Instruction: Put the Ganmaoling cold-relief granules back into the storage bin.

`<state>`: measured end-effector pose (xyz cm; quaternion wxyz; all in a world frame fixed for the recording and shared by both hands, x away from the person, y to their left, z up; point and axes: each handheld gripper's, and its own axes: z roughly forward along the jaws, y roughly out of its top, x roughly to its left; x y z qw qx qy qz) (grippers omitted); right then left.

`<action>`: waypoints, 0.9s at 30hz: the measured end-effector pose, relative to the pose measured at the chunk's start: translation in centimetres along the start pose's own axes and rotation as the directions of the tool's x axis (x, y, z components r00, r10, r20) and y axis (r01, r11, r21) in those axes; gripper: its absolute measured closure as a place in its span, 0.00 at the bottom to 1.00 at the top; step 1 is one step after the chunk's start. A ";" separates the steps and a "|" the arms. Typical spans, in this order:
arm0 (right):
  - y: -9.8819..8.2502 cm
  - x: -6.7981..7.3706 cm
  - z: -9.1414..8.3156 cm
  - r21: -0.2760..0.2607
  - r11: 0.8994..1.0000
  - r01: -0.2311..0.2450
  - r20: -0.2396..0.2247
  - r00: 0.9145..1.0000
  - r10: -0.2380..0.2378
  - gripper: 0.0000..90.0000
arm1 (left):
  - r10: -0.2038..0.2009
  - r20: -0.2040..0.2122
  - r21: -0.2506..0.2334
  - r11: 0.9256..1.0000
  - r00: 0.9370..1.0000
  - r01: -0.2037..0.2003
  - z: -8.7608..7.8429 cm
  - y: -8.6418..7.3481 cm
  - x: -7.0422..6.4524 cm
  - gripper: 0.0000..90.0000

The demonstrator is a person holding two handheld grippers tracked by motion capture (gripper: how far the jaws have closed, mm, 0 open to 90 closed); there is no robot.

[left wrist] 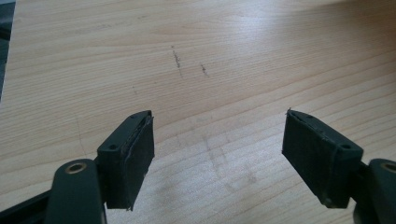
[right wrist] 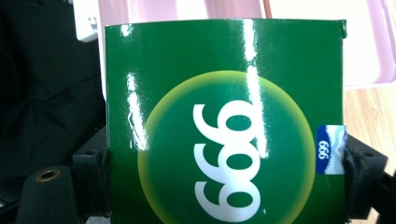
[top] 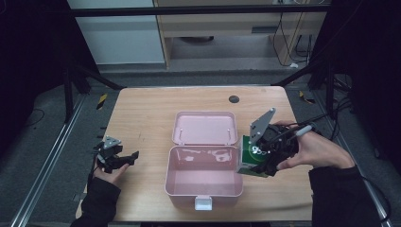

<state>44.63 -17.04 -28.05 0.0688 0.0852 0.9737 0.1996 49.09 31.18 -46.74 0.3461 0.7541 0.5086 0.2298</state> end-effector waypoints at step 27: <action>4.2 -0.2 2.5 -0.006 0.999 0.053 -0.014 0.998 -0.054 0.18 | 0.000 0.002 -0.002 1.000 1.000 0.000 -0.1 0.0 0.0 0.27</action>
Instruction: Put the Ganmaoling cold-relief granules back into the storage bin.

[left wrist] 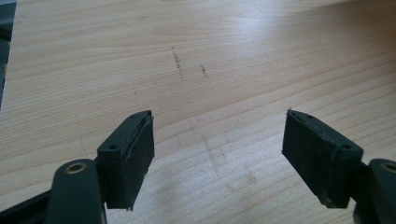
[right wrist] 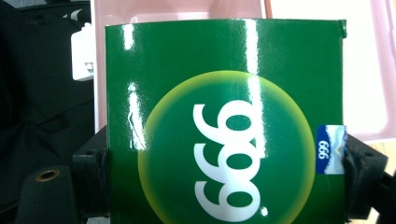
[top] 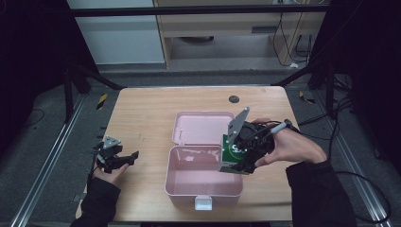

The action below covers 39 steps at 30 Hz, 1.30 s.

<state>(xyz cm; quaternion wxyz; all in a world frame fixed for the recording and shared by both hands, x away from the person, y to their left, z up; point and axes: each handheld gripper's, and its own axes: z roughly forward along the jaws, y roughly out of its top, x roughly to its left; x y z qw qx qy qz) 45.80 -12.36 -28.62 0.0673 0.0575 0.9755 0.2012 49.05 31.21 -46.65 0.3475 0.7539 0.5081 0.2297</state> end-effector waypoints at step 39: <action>0.8 0.2 5.7 0.029 0.998 0.055 -0.059 0.997 -0.053 0.18 | 0.004 0.001 -0.002 1.000 1.000 -0.004 -0.1 0.0 0.1 0.27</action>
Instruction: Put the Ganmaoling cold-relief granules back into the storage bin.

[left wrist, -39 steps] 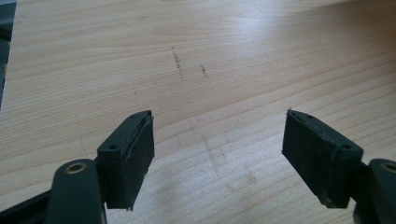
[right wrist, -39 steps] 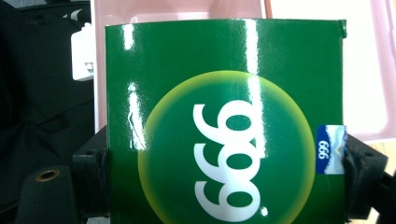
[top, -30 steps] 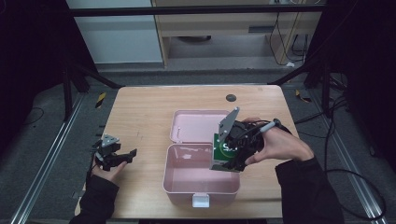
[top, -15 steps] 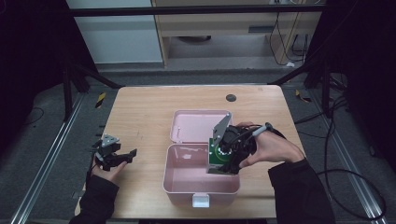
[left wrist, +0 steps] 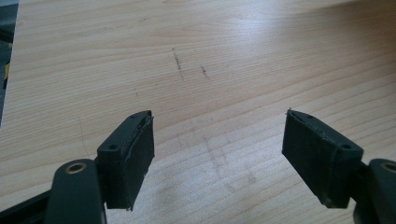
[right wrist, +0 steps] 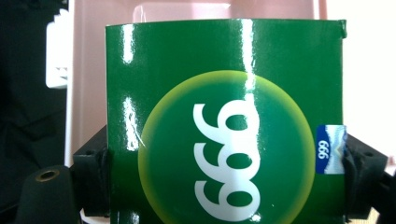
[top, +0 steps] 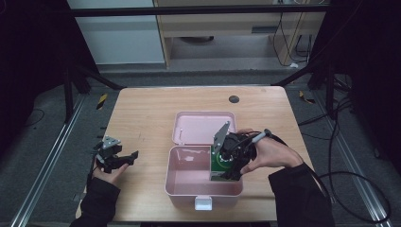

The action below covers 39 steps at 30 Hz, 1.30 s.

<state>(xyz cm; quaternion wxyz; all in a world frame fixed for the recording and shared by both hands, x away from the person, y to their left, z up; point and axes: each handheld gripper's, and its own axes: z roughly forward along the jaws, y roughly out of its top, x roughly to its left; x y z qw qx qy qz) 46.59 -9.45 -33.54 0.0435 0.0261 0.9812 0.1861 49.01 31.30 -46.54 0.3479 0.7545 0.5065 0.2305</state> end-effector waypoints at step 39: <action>-1.8 -0.3 5.5 0.041 0.999 0.007 -0.053 0.999 -0.005 0.16 | 0.000 0.000 0.000 1.000 1.000 0.000 0.1 0.0 0.0 0.27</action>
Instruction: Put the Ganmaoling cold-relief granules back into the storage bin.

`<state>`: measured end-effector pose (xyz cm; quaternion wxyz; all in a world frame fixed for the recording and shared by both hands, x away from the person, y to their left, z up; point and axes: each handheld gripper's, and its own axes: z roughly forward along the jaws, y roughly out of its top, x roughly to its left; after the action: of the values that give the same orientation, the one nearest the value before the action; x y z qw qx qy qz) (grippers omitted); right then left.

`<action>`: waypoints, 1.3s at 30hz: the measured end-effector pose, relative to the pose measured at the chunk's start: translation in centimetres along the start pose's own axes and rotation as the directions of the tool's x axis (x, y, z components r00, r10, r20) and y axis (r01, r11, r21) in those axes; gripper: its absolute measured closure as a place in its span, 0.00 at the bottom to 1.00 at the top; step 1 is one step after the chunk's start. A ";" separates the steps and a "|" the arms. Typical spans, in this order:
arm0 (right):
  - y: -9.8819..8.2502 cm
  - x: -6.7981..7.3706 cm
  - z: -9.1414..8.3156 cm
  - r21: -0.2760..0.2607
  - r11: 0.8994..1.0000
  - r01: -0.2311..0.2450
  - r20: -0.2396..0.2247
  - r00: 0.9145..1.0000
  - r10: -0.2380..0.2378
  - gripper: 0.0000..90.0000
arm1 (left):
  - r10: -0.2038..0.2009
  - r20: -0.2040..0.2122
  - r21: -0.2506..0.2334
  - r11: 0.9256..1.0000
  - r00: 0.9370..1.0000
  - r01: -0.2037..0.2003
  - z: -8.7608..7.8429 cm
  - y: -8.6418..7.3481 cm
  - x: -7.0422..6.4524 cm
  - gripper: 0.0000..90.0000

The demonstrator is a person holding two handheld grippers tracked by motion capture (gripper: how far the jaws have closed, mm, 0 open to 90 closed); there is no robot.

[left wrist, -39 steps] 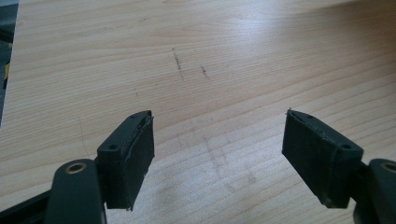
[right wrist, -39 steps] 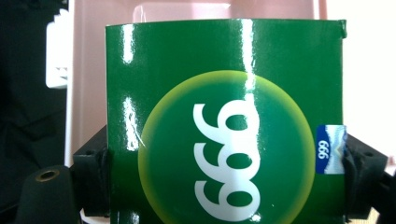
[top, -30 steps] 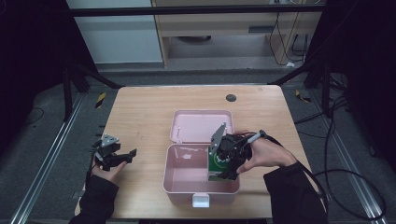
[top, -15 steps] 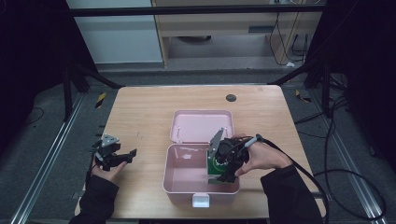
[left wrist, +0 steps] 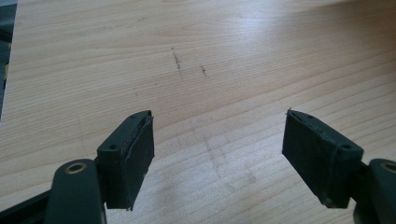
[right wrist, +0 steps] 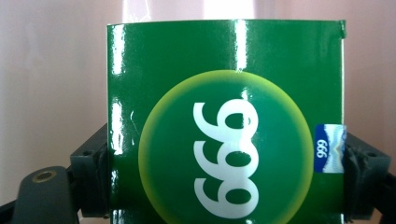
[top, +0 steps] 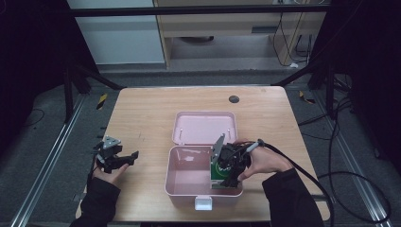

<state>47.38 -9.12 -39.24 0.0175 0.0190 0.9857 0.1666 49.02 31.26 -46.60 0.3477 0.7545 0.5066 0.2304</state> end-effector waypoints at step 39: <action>-4.6 -0.1 -6.9 -0.312 0.931 -0.191 0.206 0.943 0.263 0.10 | 0.003 0.001 0.007 1.000 1.000 -0.003 0.1 0.0 -0.1 0.27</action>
<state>47.03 -15.76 -34.26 0.1215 0.1511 0.9323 0.3054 49.05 31.18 -46.68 0.3452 0.7565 0.5062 0.2288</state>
